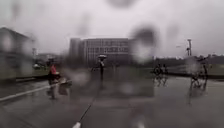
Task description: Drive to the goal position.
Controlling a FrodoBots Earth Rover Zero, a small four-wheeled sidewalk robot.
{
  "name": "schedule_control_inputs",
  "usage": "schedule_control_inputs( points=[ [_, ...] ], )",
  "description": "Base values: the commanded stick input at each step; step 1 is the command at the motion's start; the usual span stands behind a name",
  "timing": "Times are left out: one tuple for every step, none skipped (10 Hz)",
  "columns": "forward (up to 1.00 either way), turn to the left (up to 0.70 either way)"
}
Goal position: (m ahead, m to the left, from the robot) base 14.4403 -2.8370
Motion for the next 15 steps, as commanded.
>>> schedule_control_inputs(
  points=[
    [0.7, 0.01],
    [0.7, 0.02],
    [0.7, 0.07],
    [0.7, 0.15],
    [0.7, 0.15],
    [0.7, 0.15],
    [0.7, 0.14],
    [0.7, 0.08],
    [0.7, 0.01],
    [0.7, 0.01],
    [0.7, 0.01],
    [0.7, 0.01],
    [0.7, 0.01],
    [0.7, 0.01],
    [0.7, -0.08]
  ],
)
